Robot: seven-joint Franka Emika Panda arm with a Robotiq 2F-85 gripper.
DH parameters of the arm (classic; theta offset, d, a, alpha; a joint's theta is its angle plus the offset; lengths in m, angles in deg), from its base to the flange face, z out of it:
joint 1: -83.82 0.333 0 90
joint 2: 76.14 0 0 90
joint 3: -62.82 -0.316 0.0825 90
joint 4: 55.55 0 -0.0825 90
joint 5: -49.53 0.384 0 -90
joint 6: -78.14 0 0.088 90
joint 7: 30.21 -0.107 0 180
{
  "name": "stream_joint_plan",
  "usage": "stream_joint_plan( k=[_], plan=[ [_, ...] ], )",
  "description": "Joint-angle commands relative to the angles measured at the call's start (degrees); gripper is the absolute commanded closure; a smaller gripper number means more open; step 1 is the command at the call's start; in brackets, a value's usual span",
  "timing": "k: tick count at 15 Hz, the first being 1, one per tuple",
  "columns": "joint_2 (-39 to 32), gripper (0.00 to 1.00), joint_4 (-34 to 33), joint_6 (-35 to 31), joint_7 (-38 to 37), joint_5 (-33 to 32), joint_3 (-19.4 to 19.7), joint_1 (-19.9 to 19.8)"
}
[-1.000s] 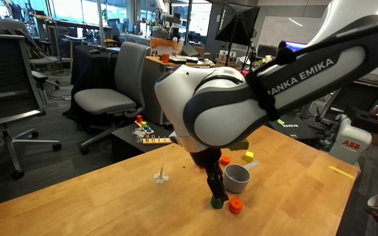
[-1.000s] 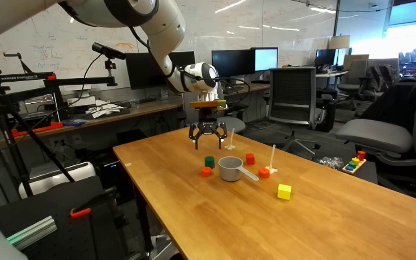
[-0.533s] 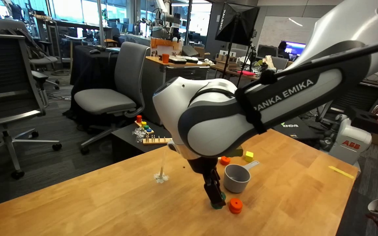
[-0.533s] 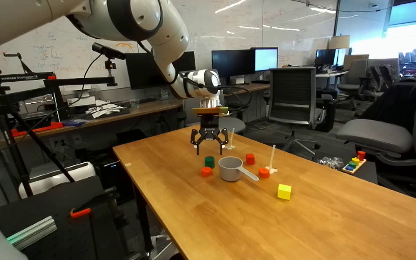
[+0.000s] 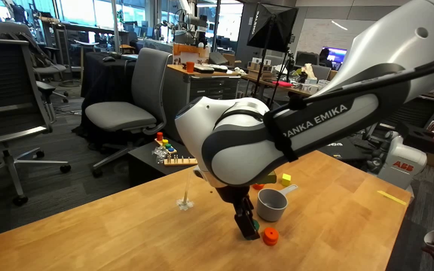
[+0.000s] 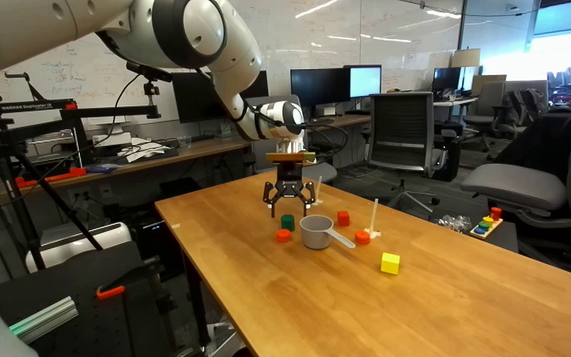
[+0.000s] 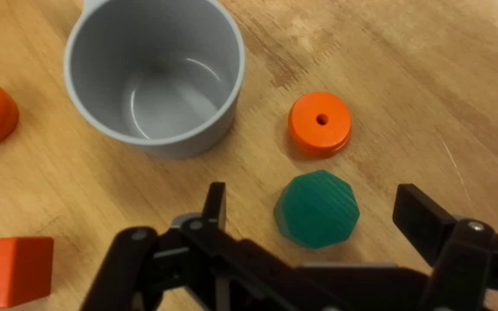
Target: Put the green, orange and yellow b=objects and put them in the pot
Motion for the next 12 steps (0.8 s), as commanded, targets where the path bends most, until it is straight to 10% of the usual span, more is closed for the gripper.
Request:
stream_joint_plan(
  k=[1, 9, 12],
  plan=[
    [-1.76, 0.25, -3.65, 2.36, 1.86, 0.85, 0.60, 0.19],
    [-1.83, 0.81, -3.89, 2.29, 1.55, 1.16, 1.14, -0.48],
    [-1.26, 0.80, -3.44, 2.08, 0.96, 1.06, 1.51, -0.84]
  ],
)
